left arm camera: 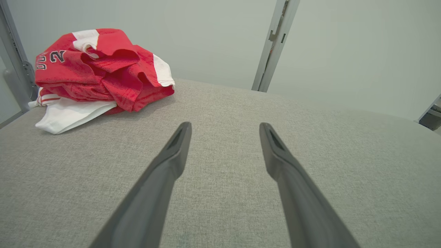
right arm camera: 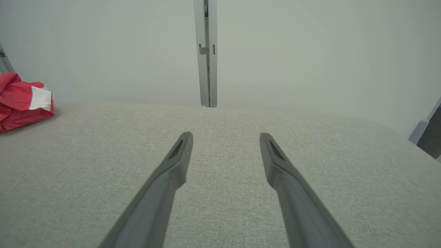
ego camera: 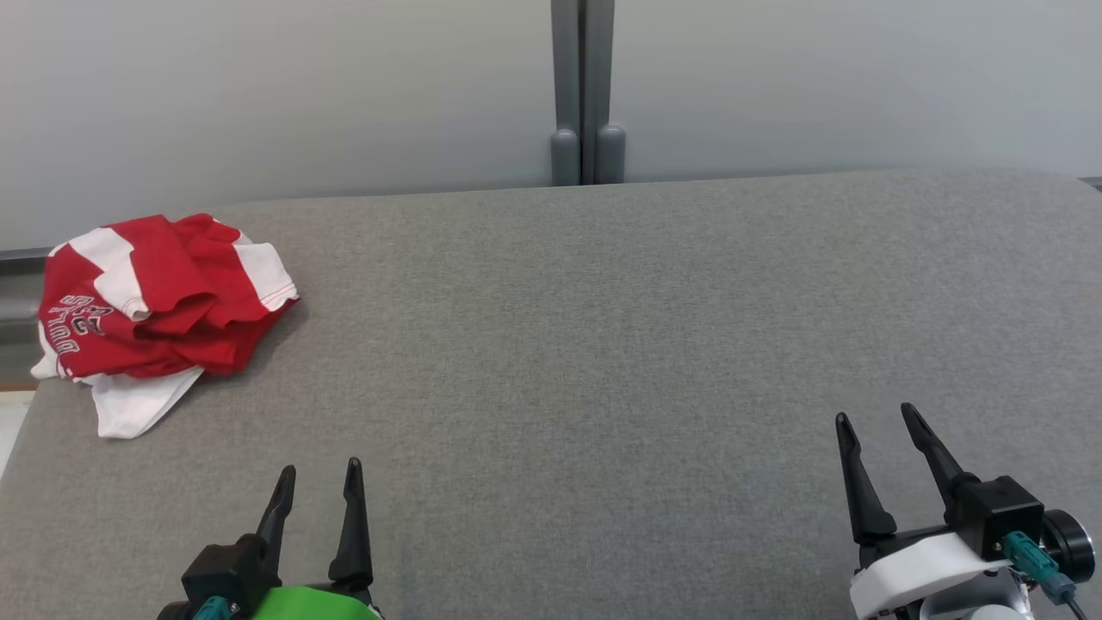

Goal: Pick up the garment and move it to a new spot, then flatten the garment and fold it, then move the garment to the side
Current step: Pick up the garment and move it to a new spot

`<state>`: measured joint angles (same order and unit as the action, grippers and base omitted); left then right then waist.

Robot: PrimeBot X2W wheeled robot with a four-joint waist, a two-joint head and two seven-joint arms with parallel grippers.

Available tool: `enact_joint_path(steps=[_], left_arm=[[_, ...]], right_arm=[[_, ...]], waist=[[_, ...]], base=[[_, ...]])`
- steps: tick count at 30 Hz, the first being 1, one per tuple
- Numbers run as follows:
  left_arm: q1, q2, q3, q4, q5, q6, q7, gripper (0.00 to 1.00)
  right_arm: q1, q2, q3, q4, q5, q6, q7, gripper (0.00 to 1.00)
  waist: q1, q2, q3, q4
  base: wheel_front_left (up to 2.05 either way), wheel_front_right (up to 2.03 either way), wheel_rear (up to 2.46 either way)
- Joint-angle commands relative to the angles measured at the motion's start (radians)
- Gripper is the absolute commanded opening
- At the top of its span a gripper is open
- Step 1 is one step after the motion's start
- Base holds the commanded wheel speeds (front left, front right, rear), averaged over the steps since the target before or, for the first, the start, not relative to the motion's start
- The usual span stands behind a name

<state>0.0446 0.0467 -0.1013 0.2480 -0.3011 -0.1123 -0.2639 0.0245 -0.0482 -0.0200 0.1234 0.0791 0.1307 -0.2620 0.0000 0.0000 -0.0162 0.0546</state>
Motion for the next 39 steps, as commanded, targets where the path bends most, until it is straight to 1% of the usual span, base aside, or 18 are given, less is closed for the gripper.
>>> enact_joint_path(steps=[1,6,7,11,17,21,27,33,36,39], left_arm=[[-0.008,0.007,0.003,-0.002,0.007,0.006,-0.001,1.00],[-0.004,0.007,0.012,-0.005,0.015,0.005,-0.001,1.00],[0.001,0.007,0.021,-0.008,0.018,0.004,-0.001,1.00],[0.009,0.006,0.035,-0.012,0.022,0.003,-0.001,1.00],[0.018,0.006,0.064,-0.027,0.028,0.001,-0.001,1.00],[0.019,0.006,0.077,-0.033,0.030,0.000,-0.001,1.00],[0.020,0.006,0.087,-0.038,0.033,-0.002,-0.001,1.00],[0.018,0.006,0.113,-0.057,0.041,-0.001,-0.001,1.00],[0.007,0.006,0.132,-0.082,0.017,0.007,-0.001,1.00],[-0.016,0.006,0.152,-0.104,0.045,0.004,-0.001,1.00]], right_arm=[[0.010,-0.004,-0.004,-0.006,-0.001,0.000,-0.005,1.00],[0.011,-0.004,-0.004,-0.006,0.009,0.000,-0.003,1.00],[0.007,-0.004,0.006,-0.005,0.011,0.000,-0.003,1.00],[0.000,-0.004,0.015,-0.007,0.019,0.000,-0.003,1.00],[-0.007,-0.004,0.029,0.000,0.016,0.000,-0.003,1.00],[-0.004,-0.004,0.026,0.002,0.017,0.000,-0.003,1.00],[-0.008,-0.004,0.023,0.005,0.013,0.000,-0.003,1.00],[-0.010,-0.004,0.028,0.001,0.011,0.000,-0.003,1.00],[-0.013,-0.004,0.032,-0.002,0.009,0.000,-0.003,1.00],[-0.019,-0.004,0.036,-0.003,0.002,0.000,-0.003,1.00]], waist=[[0.0000,0.0000,0.000,0.049],[0.0000,0.0000,-0.004,0.152],[0.0000,0.0000,-0.005,0.196],[0.0000,0.0000,-0.007,0.269],[0.0000,0.0000,-0.006,0.340],[0.0000,0.0000,-0.005,0.369],[0.0000,0.0000,-0.002,0.389],[0.0000,0.0000,0.006,0.389],[0.0000,0.0000,0.015,0.380],[0.0000,0.0000,0.030,0.368]], base=[[0.00,0.00,0.00],[0.00,0.00,0.00],[0.00,0.00,0.00],[0.00,0.00,0.00],[0.00,0.00,0.00],[0.00,0.00,0.00],[0.00,0.00,0.00],[0.00,0.00,0.00],[0.00,0.00,0.00],[0.00,0.00,0.00]])
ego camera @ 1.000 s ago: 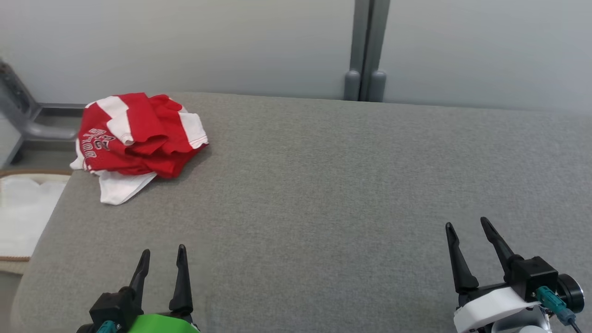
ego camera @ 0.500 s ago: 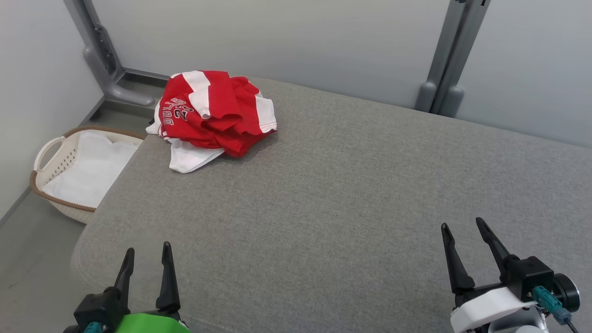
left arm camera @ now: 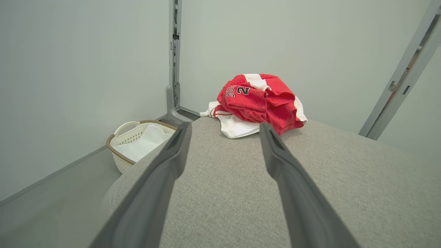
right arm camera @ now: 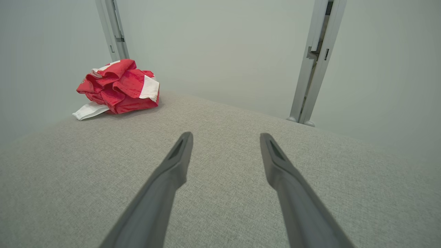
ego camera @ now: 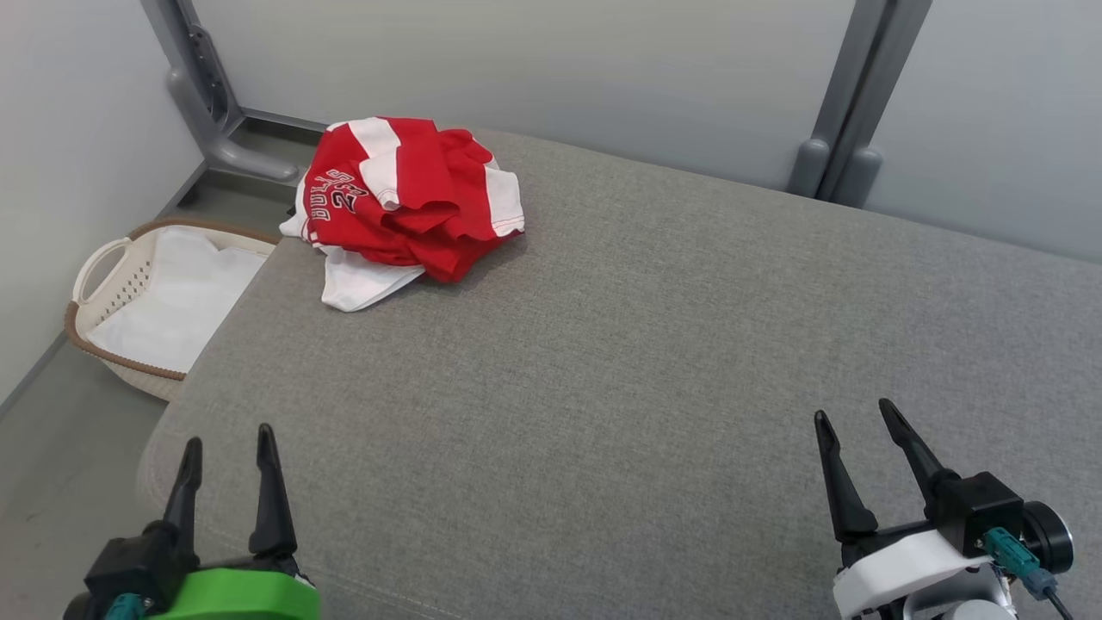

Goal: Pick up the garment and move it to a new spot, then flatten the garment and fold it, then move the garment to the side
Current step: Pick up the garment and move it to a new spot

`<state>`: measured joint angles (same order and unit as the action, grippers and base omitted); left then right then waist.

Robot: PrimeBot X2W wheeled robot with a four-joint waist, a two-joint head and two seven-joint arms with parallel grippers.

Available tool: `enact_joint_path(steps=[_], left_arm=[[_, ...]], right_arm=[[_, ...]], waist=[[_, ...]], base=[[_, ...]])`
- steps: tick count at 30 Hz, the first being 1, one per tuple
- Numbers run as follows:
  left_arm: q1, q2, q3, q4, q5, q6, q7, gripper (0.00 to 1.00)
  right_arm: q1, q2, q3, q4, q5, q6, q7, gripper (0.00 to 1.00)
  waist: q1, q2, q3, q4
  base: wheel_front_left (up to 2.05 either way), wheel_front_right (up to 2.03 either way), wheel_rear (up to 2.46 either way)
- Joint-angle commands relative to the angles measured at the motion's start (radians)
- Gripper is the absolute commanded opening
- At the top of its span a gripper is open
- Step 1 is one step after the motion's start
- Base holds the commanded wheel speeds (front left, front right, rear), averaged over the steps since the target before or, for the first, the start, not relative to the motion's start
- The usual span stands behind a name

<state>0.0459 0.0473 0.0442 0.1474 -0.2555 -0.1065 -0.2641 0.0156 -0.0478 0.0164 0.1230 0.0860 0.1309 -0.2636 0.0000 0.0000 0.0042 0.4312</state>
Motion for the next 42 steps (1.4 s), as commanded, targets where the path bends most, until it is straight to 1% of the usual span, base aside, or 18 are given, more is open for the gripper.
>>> enact_joint_path(steps=[1,4,6,8,10,16,21,27,31,35,37,39,42], left_arm=[[-0.028,0.006,0.019,-0.009,0.001,-0.002,-0.001,1.00],[-0.076,0.008,0.080,-0.039,-0.002,-0.003,-0.001,1.00],[-0.119,0.033,0.111,-0.051,0.001,-0.008,-0.001,1.00],[-0.168,0.053,0.121,-0.070,0.019,-0.010,-0.001,1.00],[-0.227,0.085,0.134,-0.073,0.024,-0.013,-0.001,1.00],[-0.416,0.158,0.129,-0.009,-0.003,-0.019,-0.001,1.00],[-0.586,0.222,0.082,0.163,-0.030,-0.024,0.003,1.00],[-0.766,0.255,0.029,0.374,-0.094,-0.025,0.007,1.00],[-0.854,0.277,-0.035,0.508,-0.153,-0.026,0.062,1.00],[-0.908,0.284,-0.054,0.616,-0.246,-0.025,0.119,1.00],[-0.930,0.298,-0.053,0.664,-0.271,-0.025,0.138,1.00],[-0.947,0.299,-0.052,0.705,-0.293,-0.025,0.152,1.00],[-0.961,0.313,-0.040,0.761,-0.318,-0.025,0.155,1.00]], right_arm=[[-0.012,-0.005,0.003,-0.003,-0.008,0.000,-0.002,1.00],[-0.023,-0.005,0.009,-0.002,-0.019,0.000,-0.002,1.00],[-0.032,-0.005,0.014,-0.005,-0.024,0.000,-0.002,1.00],[-0.041,-0.005,0.019,-0.010,-0.032,0.000,-0.002,1.00],[-0.047,-0.006,0.022,-0.014,-0.041,0.000,-0.002,1.00],[-0.084,-0.005,0.026,-0.028,-0.082,0.000,-0.002,1.00],[-0.133,-0.005,0.034,-0.044,-0.128,0.000,-0.002,1.00],[-0.190,-0.005,0.039,-0.066,-0.172,-0.001,-0.002,1.00],[-0.208,-0.005,0.046,-0.082,-0.222,-0.001,-0.002,1.00],[-0.218,-0.005,0.044,-0.095,-0.232,-0.001,-0.002,1.00],[-0.219,-0.004,0.042,-0.099,-0.237,-0.001,-0.002,1.00],[-0.217,-0.004,0.041,-0.100,-0.234,-0.001,-0.002,1.00],[-0.222,-0.005,0.044,-0.102,-0.229,-0.001,-0.002,1.00]], waist=[[0.0000,0.0000,0.015,-0.015],[0.0000,0.0000,0.036,-0.039],[0.0000,0.0000,0.052,-0.056],[0.0000,0.0000,0.071,-0.073],[0.0000,0.0000,0.091,-0.092],[0.0000,0.0000,0.181,-0.149],[0.0000,0.0000,0.284,-0.200],[0.0000,0.0000,0.402,-0.257],[0.0000,0.0000,0.463,-0.281],[0.0000,0.0000,0.502,-0.298],[0.0000,0.0000,0.516,-0.300],[0.0000,0.0000,0.524,-0.300],[0.0000,0.0000,0.535,-0.299]], base=[[0.00,0.00,0.00],[0.00,0.00,0.00],[0.00,0.00,0.00],[0.00,0.00,0.00],[0.00,0.00,0.00],[0.00,0.00,0.00],[0.00,0.00,0.00],[0.00,0.00,0.00],[0.00,0.00,0.00],[0.00,0.00,0.00],[0.00,0.00,0.00],[0.00,0.00,0.00],[0.00,0.00,0.00]])
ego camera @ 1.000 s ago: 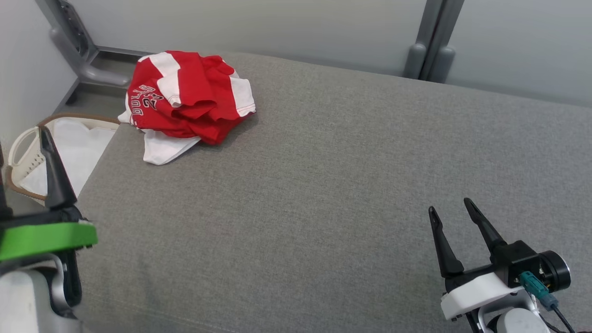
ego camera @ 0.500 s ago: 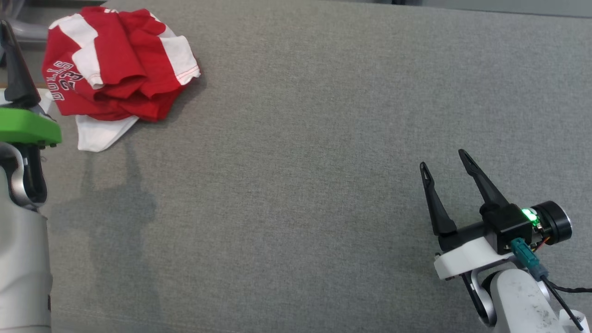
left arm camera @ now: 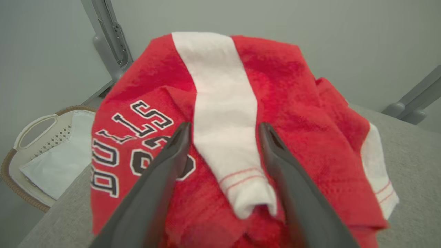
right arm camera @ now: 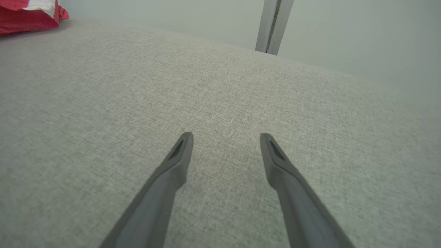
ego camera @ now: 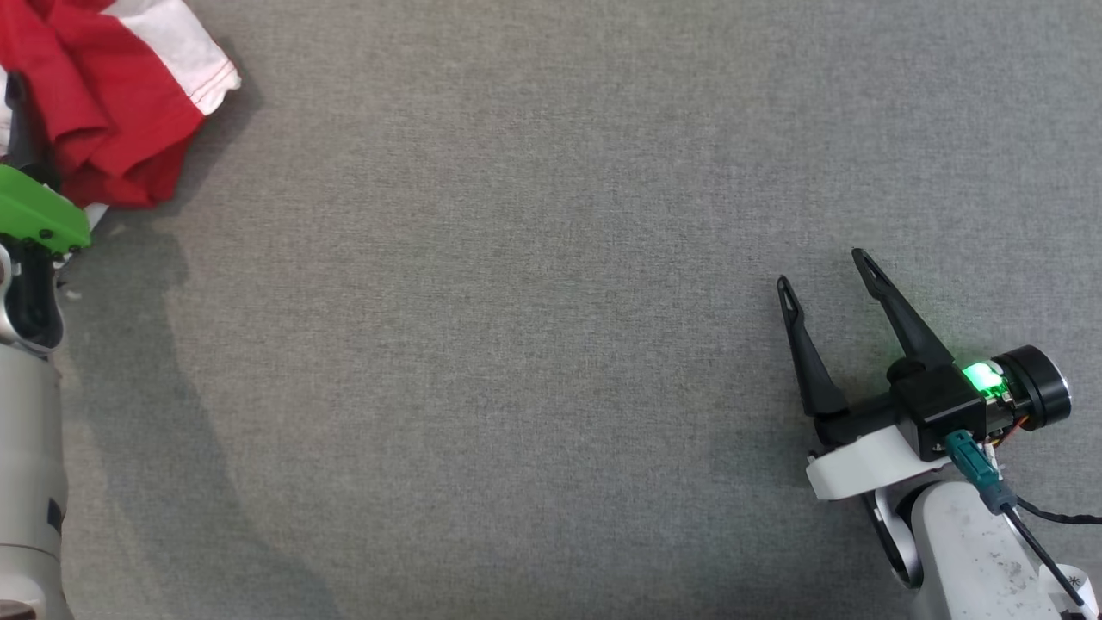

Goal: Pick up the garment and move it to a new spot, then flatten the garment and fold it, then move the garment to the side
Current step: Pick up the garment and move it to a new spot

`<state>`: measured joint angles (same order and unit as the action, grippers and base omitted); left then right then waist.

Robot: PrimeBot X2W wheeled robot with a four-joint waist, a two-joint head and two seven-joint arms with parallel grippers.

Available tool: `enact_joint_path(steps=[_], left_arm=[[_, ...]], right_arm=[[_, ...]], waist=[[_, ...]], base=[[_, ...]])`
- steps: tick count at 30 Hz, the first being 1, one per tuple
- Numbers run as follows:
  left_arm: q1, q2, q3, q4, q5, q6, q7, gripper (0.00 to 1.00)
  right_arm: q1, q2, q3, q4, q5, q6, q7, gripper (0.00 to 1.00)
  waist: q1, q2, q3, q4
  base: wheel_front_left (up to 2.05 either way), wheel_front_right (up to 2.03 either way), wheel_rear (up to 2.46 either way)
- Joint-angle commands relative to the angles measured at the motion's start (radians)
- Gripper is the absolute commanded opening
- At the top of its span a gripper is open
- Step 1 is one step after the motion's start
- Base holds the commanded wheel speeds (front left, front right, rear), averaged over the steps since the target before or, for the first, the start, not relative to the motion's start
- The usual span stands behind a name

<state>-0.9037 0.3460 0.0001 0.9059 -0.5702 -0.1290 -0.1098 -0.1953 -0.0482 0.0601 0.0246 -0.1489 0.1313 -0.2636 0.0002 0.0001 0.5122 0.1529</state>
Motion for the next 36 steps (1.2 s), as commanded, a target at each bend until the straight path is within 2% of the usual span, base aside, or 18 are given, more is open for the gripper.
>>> enact_joint_path(steps=[1,7,8,9,10,11,22,31,36], left_arm=[[-0.016,0.018,0.000,0.021,-0.004,-0.003,0.002,1.00],[-0.030,0.004,-0.060,0.040,-0.057,-0.003,0.047,1.00],[-0.029,0.002,-0.071,0.034,-0.071,-0.003,0.056,0.93],[-0.029,0.002,-0.085,0.026,-0.087,-0.003,0.065,0.64],[-0.027,0.006,-0.098,0.019,-0.098,-0.003,0.072,0.22],[-0.025,0.012,-0.109,0.014,-0.105,-0.003,0.075,0.00],[-0.002,0.075,-0.206,-0.045,-0.157,-0.003,0.037,0.00],[-0.019,0.133,-0.287,-0.135,-0.116,-0.003,0.016,0.00],[-0.032,0.138,-0.341,-0.222,-0.084,-0.003,0.033,0.00]], right_arm=[[-0.014,-0.004,0.001,-0.003,0.011,-0.001,-0.002,1.00],[-0.026,-0.005,0.003,0.001,0.010,-0.001,-0.001,1.00],[-0.028,-0.005,0.003,0.003,0.011,-0.001,-0.001,1.00],[-0.030,-0.005,0.005,0.005,0.013,-0.001,-0.001,1.00],[-0.032,-0.004,0.007,0.007,0.014,-0.001,-0.001,1.00],[-0.033,-0.004,0.008,0.009,0.016,-0.001,-0.001,1.00],[-0.027,-0.004,0.001,0.035,0.055,-0.001,-0.001,1.00],[-0.004,-0.004,0.010,0.065,0.109,-0.001,-0.001,1.00],[0.019,-0.004,0.004,0.082,0.140,-0.001,-0.001,1.00]], waist=[[-0.0002,-0.0001,0.030,-0.021],[-0.0002,-0.0001,0.044,-0.017],[-0.0002,-0.0001,0.045,-0.017],[-0.0002,-0.0001,0.046,-0.016],[-0.0002,-0.0001,0.045,-0.016],[-0.0002,-0.0001,0.044,-0.016],[-0.0002,-0.0001,-0.029,-0.020],[-0.0002,-0.0001,-0.154,-0.040],[-0.0002,-0.0001,-0.229,-0.067]], base=[[0.00,0.00,0.00],[0.00,0.00,0.00],[0.00,0.00,0.00],[0.00,0.00,0.00],[0.00,0.00,0.00],[0.00,0.00,0.00],[0.00,0.00,0.00],[0.00,0.00,0.00],[0.00,0.00,0.00]])
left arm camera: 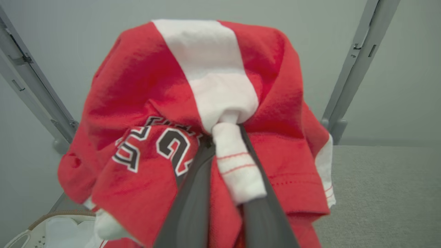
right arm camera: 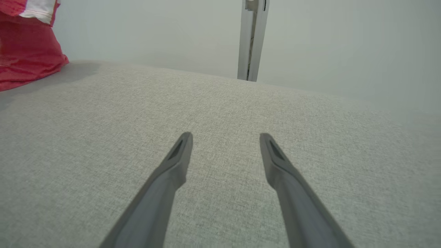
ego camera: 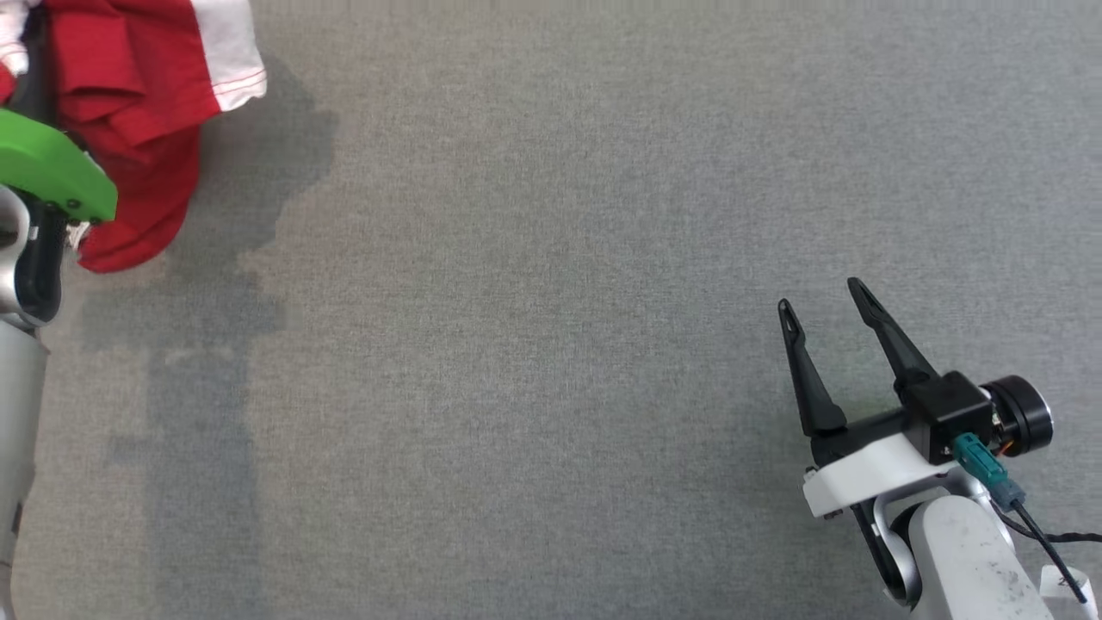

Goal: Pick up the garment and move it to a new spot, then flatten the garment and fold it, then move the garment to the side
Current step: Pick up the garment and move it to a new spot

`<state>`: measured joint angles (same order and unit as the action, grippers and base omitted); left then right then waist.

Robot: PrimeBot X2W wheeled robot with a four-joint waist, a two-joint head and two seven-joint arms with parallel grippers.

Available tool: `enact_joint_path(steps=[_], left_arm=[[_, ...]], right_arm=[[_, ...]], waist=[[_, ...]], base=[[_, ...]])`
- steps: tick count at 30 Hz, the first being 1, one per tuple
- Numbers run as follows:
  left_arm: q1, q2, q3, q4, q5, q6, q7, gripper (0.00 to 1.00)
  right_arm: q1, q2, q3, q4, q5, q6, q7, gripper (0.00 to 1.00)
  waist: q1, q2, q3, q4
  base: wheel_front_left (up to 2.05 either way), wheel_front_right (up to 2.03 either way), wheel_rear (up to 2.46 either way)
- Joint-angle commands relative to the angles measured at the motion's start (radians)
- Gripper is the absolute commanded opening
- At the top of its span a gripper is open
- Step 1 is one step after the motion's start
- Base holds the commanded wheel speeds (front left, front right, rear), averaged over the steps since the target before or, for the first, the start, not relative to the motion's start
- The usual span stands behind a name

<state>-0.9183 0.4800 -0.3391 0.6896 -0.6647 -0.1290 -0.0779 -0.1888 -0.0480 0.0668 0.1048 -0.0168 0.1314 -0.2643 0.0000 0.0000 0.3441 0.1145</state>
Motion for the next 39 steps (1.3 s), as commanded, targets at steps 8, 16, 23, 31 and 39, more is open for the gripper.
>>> enact_joint_path(steps=[8,16,23,31,39], left_arm=[[0.002,-0.109,-0.089,-0.149,0.027,0.001,0.023,0.00],[0.045,-0.315,-0.215,-0.188,0.012,0.000,0.003,0.00],[0.078,-0.420,-0.369,-0.171,-0.007,-0.003,-0.044,0.00],[0.146,-0.428,-0.557,-0.115,-0.088,0.042,-0.088,0.00],[0.200,-0.428,-0.721,-0.041,-0.157,0.072,-0.132,0.00]], right_arm=[[0.058,-0.004,-0.042,0.014,0.036,-0.001,0.000,1.00],[0.079,-0.004,-0.065,0.017,0.050,-0.001,0.000,1.00],[0.061,-0.004,-0.062,0.012,0.064,-0.001,0.000,1.00],[0.035,-0.004,-0.044,0.010,0.079,-0.001,0.000,1.00],[0.025,-0.004,-0.057,0.011,0.068,-0.001,0.000,1.00]], waist=[[0.0000,0.0000,-0.144,-0.080],[0.0000,0.0000,-0.152,-0.135],[0.0000,0.0000,-0.119,-0.186],[0.0000,0.0000,-0.059,-0.235],[0.0000,0.0000,-0.034,-0.243]], base=[[0.00,0.00,0.00],[0.00,0.00,0.00],[0.00,0.00,0.00],[0.00,0.00,0.00],[0.00,0.00,0.00]])
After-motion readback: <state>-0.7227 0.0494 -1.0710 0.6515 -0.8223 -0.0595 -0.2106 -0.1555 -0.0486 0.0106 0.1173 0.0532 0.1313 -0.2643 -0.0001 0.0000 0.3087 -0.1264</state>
